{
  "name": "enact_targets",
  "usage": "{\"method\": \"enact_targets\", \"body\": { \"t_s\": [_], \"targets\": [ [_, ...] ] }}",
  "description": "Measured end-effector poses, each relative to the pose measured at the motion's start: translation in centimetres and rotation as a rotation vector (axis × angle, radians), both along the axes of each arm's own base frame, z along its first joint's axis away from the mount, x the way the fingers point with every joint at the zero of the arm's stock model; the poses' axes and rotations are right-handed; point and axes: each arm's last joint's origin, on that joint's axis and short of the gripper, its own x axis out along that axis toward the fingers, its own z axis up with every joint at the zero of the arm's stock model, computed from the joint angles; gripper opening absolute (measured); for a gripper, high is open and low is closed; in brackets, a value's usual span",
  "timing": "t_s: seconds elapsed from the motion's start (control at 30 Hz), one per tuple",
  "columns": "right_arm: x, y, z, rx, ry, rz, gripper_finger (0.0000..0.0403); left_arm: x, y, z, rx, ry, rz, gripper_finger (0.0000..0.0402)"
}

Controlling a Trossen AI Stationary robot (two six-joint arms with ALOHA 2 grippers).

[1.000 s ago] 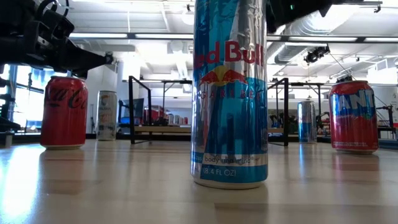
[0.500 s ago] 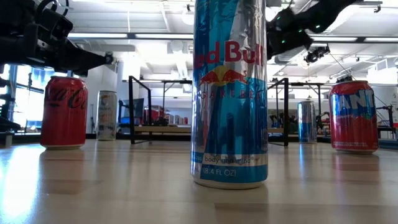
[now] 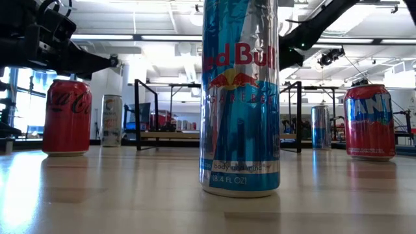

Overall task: Place canned beverage on shelf
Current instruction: Put the bottom white yellow soda can on the shelf

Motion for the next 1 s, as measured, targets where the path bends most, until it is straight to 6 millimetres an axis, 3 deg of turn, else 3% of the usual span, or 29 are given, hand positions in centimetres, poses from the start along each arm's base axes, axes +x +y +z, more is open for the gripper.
{"method": "enact_targets", "body": {
  "t_s": [0.63,0.8,1.0],
  "targets": [
    [-0.06,-0.30,-0.86,0.084,0.050,-0.043,0.0234,0.00,0.01,0.00,0.008,0.001,0.003,0.0000],
    [-0.06,-0.30,-0.88,0.101,0.055,-0.058,0.0274,0.00,0.01,0.00,0.008,0.001,0.004,0.0000],
    [-0.05,-0.29,-0.97,0.120,0.058,-0.071,0.0278,0.00,0.01,0.00,0.008,0.001,0.003,0.0000]
  ]
}}
